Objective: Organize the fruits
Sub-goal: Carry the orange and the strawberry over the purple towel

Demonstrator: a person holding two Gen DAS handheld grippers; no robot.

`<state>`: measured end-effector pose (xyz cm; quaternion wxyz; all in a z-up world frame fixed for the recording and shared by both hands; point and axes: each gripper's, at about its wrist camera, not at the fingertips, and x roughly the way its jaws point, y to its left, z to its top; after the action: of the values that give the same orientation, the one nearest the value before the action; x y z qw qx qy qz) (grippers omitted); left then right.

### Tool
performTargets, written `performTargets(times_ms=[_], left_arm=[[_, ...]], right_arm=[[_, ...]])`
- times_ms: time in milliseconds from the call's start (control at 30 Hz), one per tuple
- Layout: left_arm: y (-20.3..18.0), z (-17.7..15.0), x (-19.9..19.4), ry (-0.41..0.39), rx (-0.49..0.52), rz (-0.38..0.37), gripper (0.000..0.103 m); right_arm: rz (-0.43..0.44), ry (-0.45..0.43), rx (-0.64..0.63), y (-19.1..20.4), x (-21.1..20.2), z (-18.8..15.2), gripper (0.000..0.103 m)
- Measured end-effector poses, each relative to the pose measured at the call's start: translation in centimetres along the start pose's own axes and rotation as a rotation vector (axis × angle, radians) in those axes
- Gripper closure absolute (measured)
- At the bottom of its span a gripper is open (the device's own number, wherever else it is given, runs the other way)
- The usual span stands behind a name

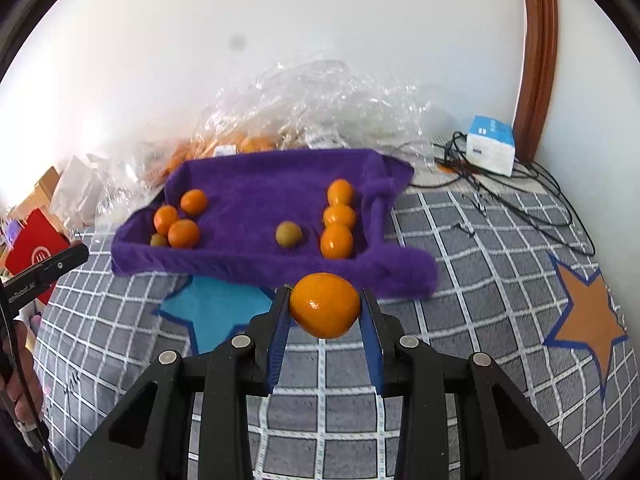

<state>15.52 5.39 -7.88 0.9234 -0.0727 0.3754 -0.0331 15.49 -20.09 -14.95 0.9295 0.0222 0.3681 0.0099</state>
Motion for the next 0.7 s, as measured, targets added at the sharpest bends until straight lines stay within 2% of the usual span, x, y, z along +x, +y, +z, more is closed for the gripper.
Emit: performTargets(times_ms=[367, 700], left_arm=[[-1.5, 2.6, -0.7, -0.047, 0.017, -0.005, 0.080], [-2.4, 5.1, -0.2, -0.082, 0.023, -0.001, 0.080]], right_arm=[[0.002, 0.006, -0.025, 0.9, 0.2, 3.4, 0.069], [0.009, -0.045, -0.019, 1.0, 0.3, 6.3, 0.069]])
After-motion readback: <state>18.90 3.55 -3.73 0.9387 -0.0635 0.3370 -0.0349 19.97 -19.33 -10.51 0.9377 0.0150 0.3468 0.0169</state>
